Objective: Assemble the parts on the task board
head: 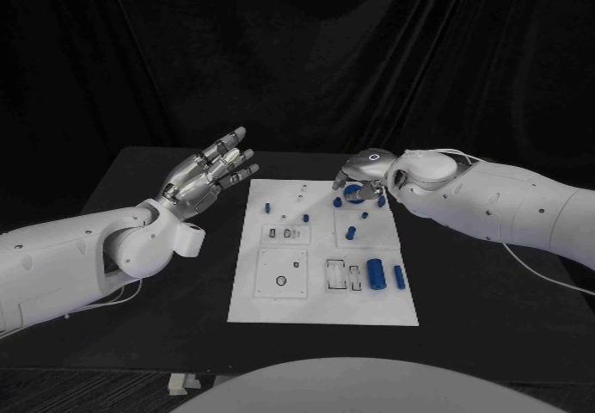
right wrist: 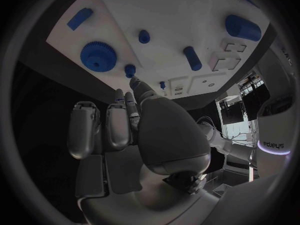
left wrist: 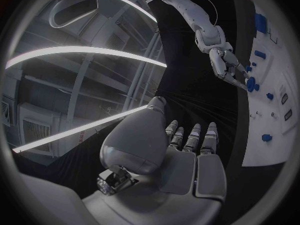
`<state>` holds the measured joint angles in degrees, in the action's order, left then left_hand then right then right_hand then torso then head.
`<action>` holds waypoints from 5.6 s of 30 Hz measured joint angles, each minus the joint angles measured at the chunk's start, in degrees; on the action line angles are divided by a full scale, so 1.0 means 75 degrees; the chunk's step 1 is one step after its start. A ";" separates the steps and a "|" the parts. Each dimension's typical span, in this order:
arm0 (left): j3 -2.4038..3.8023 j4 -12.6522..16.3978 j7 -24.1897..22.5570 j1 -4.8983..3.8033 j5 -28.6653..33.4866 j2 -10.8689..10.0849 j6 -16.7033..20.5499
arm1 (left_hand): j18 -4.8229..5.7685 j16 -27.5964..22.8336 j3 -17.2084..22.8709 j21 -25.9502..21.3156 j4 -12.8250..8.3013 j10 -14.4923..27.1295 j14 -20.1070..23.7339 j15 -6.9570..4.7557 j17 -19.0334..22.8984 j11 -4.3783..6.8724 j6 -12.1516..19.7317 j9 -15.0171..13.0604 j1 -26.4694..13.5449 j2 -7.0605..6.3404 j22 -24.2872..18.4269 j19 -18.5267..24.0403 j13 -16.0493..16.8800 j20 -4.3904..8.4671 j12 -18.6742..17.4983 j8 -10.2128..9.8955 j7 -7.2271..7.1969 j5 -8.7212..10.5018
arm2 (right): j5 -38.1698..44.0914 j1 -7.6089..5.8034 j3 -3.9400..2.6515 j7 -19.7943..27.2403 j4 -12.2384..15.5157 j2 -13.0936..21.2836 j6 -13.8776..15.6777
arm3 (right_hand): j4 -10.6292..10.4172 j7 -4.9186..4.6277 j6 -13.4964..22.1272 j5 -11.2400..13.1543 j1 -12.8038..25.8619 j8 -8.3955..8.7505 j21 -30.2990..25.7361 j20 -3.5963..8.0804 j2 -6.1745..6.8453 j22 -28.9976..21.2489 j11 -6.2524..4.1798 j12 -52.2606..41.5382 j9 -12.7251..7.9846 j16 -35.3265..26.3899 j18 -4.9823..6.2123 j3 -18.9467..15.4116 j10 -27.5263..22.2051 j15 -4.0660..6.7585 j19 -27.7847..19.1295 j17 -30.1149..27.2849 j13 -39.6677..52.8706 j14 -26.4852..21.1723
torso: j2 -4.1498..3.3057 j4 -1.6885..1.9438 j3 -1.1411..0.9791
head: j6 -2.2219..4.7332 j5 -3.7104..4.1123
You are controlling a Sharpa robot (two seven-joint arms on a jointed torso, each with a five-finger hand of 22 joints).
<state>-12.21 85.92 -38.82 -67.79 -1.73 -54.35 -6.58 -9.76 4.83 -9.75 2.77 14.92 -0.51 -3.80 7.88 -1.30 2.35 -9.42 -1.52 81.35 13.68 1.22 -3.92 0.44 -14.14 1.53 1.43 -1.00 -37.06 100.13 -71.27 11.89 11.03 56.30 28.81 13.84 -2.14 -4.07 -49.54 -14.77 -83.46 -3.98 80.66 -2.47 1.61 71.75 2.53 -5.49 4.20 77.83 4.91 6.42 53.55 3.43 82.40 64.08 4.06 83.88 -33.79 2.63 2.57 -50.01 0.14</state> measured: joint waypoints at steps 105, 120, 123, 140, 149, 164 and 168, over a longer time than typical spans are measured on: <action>0.0000 0.0843 0.0057 -0.0001 -0.0008 -0.0526 0.0328 | 0.0000 -0.0617 -0.0267 -0.0345 0.0245 0.0000 0.0504 -0.1078 0.0166 -0.0165 -0.0426 -0.0050 -0.0398 0.0183 -0.0156 0.0531 0.0030 0.1025 0.0202 0.0253 0.0257 0.1096 | -0.0270 -0.0689 -0.0003 0.0019 -0.0472 -0.0853 0.0195 | -0.0188 -0.0193 -0.1253 -0.0057 0.0251 -0.0596 -0.0195 -0.0054 0.0293 0.0172 0.0059 -0.0052 0.0723 -0.0262 0.0003 0.1624 0.1525 0.0000 -0.0110 -0.0330 -0.0055 0.0000 | -0.0467 0.0445 -0.0020 | 0.0310 0.0097; 0.0000 0.0814 0.0061 -0.0003 -0.0008 -0.0479 0.0332 | 0.0000 -0.0617 -0.0223 -0.0345 0.0201 0.0000 0.0510 -0.0974 0.0163 -0.0165 -0.0426 -0.0050 -0.0217 0.0244 -0.0154 0.0501 0.0029 0.0995 0.0202 0.0253 0.0257 0.0701 | -0.0278 -0.0684 -0.0003 0.0008 -0.0605 -0.0929 0.0055 | -0.0210 -0.0183 -0.1154 -0.0058 0.0282 -0.0517 -0.0195 -0.0054 0.0321 0.0213 0.0056 0.0032 0.0736 -0.0262 0.0002 0.1645 0.1467 0.0000 -0.0110 -0.0297 -0.0053 0.0000 | -0.0593 0.0673 -0.0007 | 0.0393 0.0406; 0.0000 0.0806 0.0065 -0.0003 -0.0008 -0.0465 0.0325 | 0.0001 -0.0617 -0.0223 -0.0345 0.0201 -0.0001 0.0504 -0.0967 0.0162 -0.0165 -0.0426 -0.0050 -0.0217 0.0244 -0.0154 0.0530 0.0029 0.0967 0.0202 0.0253 0.0257 0.0673 | -0.0279 -0.0680 -0.0003 -0.0014 -0.0627 -0.0932 0.0019 | -0.0201 -0.0176 -0.1129 -0.0058 0.0282 -0.0517 -0.0195 -0.0054 0.0321 0.0218 0.0040 0.0064 0.0736 -0.0262 0.0002 0.1678 0.1451 0.0000 -0.0109 -0.0273 -0.0053 0.0000 | -0.0588 0.0683 0.0002 | 0.0395 0.0409; 0.0002 0.0718 0.0088 -0.0005 -0.0008 -0.0371 0.0264 | 0.0001 -0.0616 -0.0161 -0.0344 0.0138 0.0028 0.0505 -0.0912 0.0160 -0.0192 -0.0425 -0.0050 -0.0097 0.0245 -0.0153 0.0523 0.0028 0.0920 0.0231 0.0253 0.0257 0.0470 | -0.0281 -0.0586 -0.0004 -0.0220 -0.0854 -0.0987 -0.0159 | -0.0168 -0.0190 -0.1091 -0.0059 0.0282 -0.0480 -0.0195 -0.0054 0.0320 0.0242 0.0042 0.0141 0.0738 -0.0262 0.0002 0.1772 0.1370 0.0000 -0.0109 -0.0226 -0.0051 0.0000 | -0.0524 0.0656 0.0036 | 0.0270 0.0385; 0.0002 0.0696 0.0107 -0.0005 -0.0008 -0.0366 0.0222 | 0.0001 -0.0616 -0.0139 -0.0344 0.0117 0.0028 0.0504 -0.0857 0.0165 -0.0192 -0.0425 -0.0050 -0.0071 0.0271 -0.0152 0.0531 0.0027 0.0912 0.0231 0.0253 0.0257 0.0431 | -0.0283 -0.0483 -0.0003 -0.0232 -0.1058 -0.1085 -0.0137 | -0.0168 -0.0190 -0.1091 -0.0059 0.0282 -0.0480 -0.0195 -0.0054 0.0320 0.0248 0.0042 0.0141 0.0744 -0.0262 0.0002 0.1771 0.1371 0.0000 -0.0110 -0.0226 -0.0051 0.0000 | -0.0513 0.0663 0.0046 | 0.0220 0.0401; 0.0000 0.0629 0.0136 -0.0005 -0.0008 -0.0309 0.0146 | 0.0001 -0.0616 -0.0118 -0.0344 0.0096 0.0028 0.0504 -0.0857 0.0166 -0.0192 -0.0425 -0.0050 -0.0040 0.0240 -0.0151 0.0532 0.0027 0.0913 0.0231 0.0256 0.0257 0.0414 | -0.0284 -0.0370 -0.0005 -0.0218 -0.1300 -0.1224 -0.0001 | -0.0189 -0.0204 -0.1049 -0.0059 0.0282 -0.0444 -0.0195 -0.0054 0.0320 0.0258 0.0042 0.0141 0.0752 -0.0262 0.0003 0.1792 0.1371 0.0000 -0.0109 -0.0227 -0.0035 0.0000 | -0.0491 0.0664 0.0056 | 0.0147 0.0377; 0.0000 0.0602 0.0151 -0.0005 -0.0008 -0.0295 0.0119 | 0.0000 -0.0616 -0.0118 -0.0344 0.0096 0.0027 0.0504 -0.0857 0.0166 -0.0192 -0.0425 -0.0050 -0.0040 0.0240 -0.0151 0.0532 0.0027 0.0913 0.0231 0.0291 0.0257 0.0414 | -0.0284 -0.0363 -0.0005 -0.0217 -0.1339 -0.1253 0.0030 | -0.0189 -0.0191 -0.1037 -0.0059 0.0282 -0.0444 -0.0195 -0.0054 0.0320 0.0259 0.0042 0.0141 0.0753 -0.0262 0.0002 0.1792 0.1371 0.0000 -0.0110 -0.0227 -0.0035 0.0000 | -0.0487 0.0664 0.0062 | 0.0114 0.0376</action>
<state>-12.21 90.44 -37.68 -67.83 -1.79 -56.56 -5.68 -9.75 0.20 -10.63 0.19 15.63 -0.30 -0.02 1.45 -0.05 0.91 -12.61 -1.89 81.05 15.48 0.09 0.07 0.64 -7.30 3.26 3.61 0.92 -33.95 98.00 -74.00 11.86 9.40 46.26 19.41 14.07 -3.55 -5.51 -57.32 -15.21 -81.34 -7.31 79.19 -2.87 4.01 73.70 2.84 -4.43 9.85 75.87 4.92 19.86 63.83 3.42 81.58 62.38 3.80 83.88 -37.44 7.61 3.03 -49.15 2.96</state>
